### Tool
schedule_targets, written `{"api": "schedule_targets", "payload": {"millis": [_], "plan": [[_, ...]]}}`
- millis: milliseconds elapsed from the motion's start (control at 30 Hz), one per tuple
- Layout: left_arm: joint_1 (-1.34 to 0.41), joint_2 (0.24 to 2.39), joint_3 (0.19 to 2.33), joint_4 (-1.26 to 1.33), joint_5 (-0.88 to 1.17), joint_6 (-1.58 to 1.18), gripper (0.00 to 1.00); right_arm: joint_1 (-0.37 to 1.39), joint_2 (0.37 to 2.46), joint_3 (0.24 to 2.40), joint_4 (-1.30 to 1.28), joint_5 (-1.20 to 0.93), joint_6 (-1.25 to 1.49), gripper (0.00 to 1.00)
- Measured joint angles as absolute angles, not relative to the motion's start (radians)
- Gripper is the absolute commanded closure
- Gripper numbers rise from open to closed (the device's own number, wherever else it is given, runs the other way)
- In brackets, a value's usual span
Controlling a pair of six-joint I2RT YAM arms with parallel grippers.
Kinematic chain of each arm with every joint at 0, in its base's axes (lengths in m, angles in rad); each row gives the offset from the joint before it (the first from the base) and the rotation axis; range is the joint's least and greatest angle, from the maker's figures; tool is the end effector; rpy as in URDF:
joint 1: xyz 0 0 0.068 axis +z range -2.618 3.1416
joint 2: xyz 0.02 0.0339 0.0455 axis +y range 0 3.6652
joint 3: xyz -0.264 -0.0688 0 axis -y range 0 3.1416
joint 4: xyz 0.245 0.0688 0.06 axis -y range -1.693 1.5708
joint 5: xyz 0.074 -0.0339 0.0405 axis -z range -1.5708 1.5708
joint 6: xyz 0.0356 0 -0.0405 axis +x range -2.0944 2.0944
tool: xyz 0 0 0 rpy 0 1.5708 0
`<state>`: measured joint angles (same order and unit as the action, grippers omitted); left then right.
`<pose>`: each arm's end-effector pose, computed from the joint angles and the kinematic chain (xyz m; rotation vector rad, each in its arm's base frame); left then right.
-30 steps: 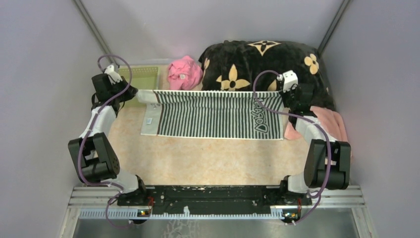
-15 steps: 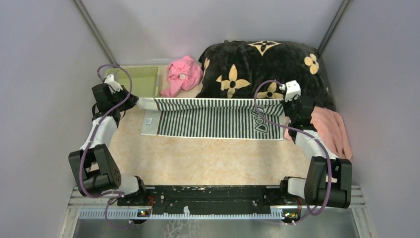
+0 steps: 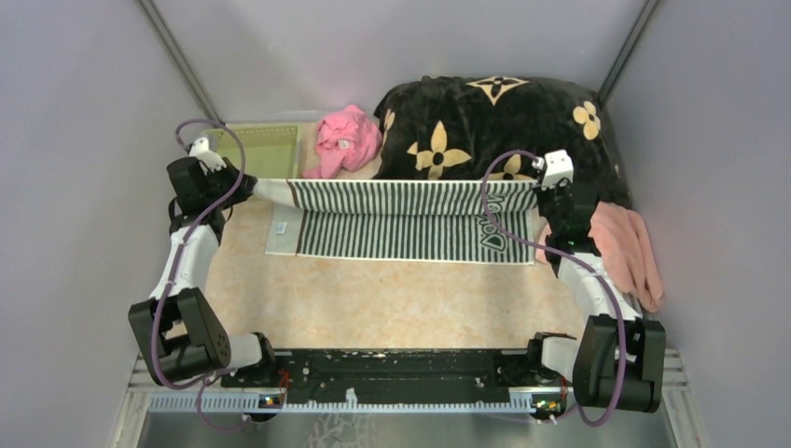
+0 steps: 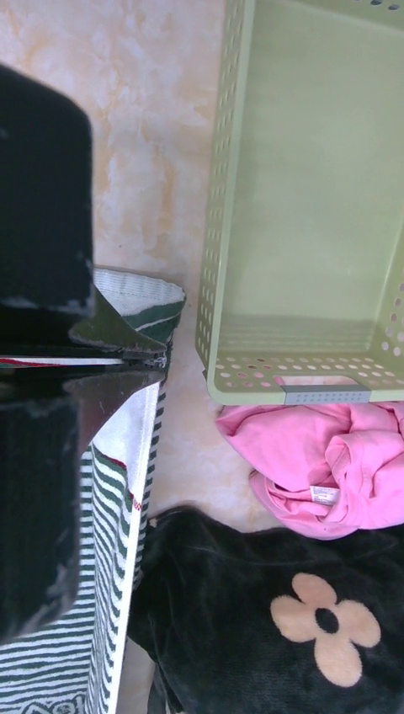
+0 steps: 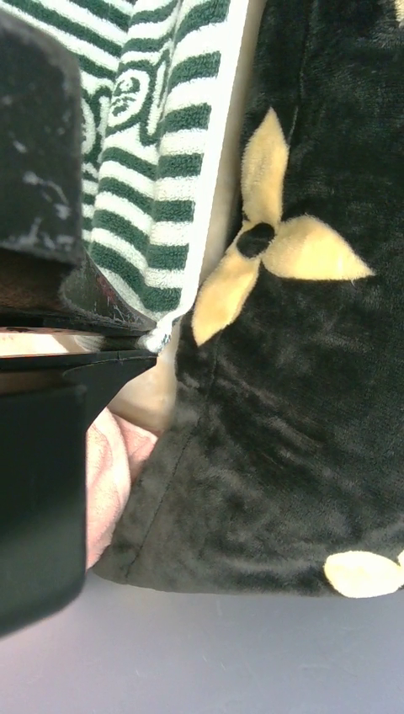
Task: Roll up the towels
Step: Fold the towel at the center of the board.
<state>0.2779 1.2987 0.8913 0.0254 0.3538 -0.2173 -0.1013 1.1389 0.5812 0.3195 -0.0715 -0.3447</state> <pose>0.2894 0.0697 0.2858 -0.2464 1.9243 -0.3047 0.2545 -0.0233 0.2487 -0.2710 1.7952 -0.2523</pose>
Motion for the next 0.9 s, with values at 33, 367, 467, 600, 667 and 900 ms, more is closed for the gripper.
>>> {"api": "schedule_targets", "payload": {"millis": [33, 367, 467, 600, 667, 900], "plan": [[0.278, 1.302, 0.891, 0.025, 0.354, -0.217, 1.0, -0.101, 1.139, 0.58, 0.322, -0.072, -0.343, 1.0], [0.282, 1.369, 0.891, 0.027, 0.363, -0.229, 1.0, -0.101, 1.178, 0.562, 0.354, -0.073, -0.327, 1.0], [0.283, 1.373, 0.888, 0.031, 0.362, -0.231, 1.0, -0.101, 1.179, 0.556, 0.364, -0.073, -0.32, 1.0], [0.284, 1.39, 0.889, 0.047, 0.368, -0.239, 1.0, -0.101, 1.204, 0.552, 0.379, -0.073, -0.316, 1.0], [0.284, 1.425, 0.912, 0.045, 0.385, -0.244, 1.0, -0.101, 1.234, 0.559, 0.382, -0.073, -0.313, 1.0], [0.284, 1.505, 1.044, 0.057, 0.446, -0.266, 1.0, -0.101, 1.305, 0.653, 0.39, -0.081, -0.333, 1.0]]}}
